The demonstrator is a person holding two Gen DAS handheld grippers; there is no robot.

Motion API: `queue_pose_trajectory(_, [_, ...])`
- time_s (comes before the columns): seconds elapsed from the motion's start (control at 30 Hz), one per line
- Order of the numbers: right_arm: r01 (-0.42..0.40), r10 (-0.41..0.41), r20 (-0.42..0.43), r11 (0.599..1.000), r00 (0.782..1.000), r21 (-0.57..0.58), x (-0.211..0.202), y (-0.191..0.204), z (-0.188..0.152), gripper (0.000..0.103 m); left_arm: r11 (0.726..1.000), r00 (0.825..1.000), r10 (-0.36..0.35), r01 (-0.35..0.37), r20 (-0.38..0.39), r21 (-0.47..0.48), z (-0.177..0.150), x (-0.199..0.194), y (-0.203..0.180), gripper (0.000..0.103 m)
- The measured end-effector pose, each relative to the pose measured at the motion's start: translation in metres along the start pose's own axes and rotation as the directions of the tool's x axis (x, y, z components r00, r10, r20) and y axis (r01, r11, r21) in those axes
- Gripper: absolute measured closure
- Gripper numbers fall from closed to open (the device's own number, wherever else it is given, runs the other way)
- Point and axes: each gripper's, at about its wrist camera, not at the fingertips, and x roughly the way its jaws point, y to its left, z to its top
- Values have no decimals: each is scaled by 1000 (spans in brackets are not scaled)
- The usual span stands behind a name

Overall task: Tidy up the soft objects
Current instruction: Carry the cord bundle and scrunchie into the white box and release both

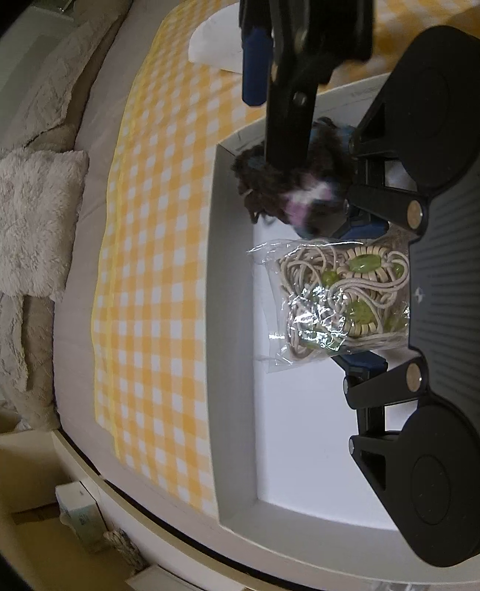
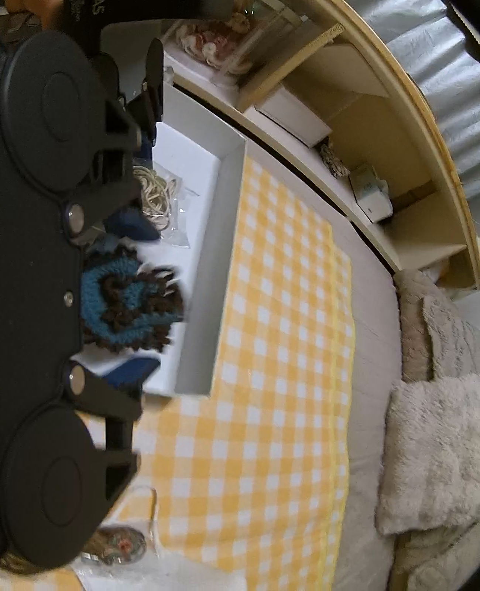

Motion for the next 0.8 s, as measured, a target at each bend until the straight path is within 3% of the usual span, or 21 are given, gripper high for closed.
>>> queue_pose_trajectory(0.3, [11,-10,57,1000,998,-1,-28,-17,6,24,995,999,38,-35,-24,97,9,7,-26,44])
queue_pose_trajectory(0.4, [5,-5,63,1000,998,-4,-35,-21,6,24,994,998,44,-40,-40,99,7,4,-24,35])
queue_pose_trajectory(0.47, [2,-2,66,1000,998,-8,-40,-24,5,24,994,998,42,-38,-36,99,5,0,-21,14])
queue_pose_trajectory(0.5, [1,0,66,1000,998,-10,-41,-24,5,24,994,999,40,-38,-27,102,4,-3,-21,11])
queue_pose_trajectory(0.8, [-8,10,69,1000,998,-30,-55,-23,1,21,998,1000,18,-19,26,61,0,-36,-15,7])
